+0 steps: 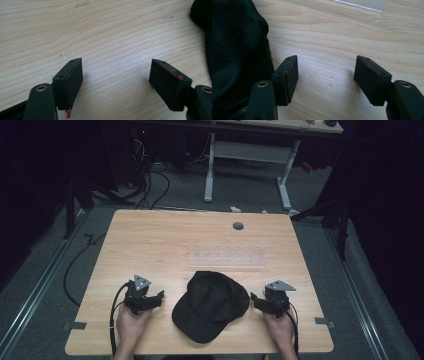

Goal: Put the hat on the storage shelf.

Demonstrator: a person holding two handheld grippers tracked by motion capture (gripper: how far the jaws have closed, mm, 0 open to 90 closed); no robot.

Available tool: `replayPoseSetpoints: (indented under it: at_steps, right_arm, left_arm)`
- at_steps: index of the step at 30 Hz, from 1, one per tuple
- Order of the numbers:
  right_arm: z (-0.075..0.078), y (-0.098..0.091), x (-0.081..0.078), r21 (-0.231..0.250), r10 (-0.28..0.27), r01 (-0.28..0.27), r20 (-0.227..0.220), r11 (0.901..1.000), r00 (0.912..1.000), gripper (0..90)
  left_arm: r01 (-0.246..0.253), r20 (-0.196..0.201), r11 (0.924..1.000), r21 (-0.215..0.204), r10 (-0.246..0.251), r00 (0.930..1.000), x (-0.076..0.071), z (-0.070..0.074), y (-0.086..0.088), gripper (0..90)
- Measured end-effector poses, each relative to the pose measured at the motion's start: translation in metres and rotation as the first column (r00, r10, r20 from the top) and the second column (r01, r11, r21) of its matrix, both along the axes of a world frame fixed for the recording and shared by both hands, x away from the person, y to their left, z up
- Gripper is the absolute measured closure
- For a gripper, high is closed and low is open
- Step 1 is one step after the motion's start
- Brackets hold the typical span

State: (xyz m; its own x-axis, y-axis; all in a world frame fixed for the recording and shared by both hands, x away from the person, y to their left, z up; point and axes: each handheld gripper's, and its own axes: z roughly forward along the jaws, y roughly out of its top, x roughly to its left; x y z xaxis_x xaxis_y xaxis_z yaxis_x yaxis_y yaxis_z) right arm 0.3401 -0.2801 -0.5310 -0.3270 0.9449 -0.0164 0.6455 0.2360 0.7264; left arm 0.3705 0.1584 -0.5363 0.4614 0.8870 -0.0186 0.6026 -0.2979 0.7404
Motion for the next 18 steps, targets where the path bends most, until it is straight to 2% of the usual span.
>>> replayPoseSetpoints:
  at_steps: [18]
  right_arm:
    - [0.0000, 0.0004, -0.0003, 0.000, -0.005, 0.005, 0.000, 1.0000, 1.0000, 36.3]
  left_arm:
    - [0.000, -0.001, 1.0000, 0.002, 0.000, 1.0000, -0.0005, 0.0001, 0.0000, 26.8]
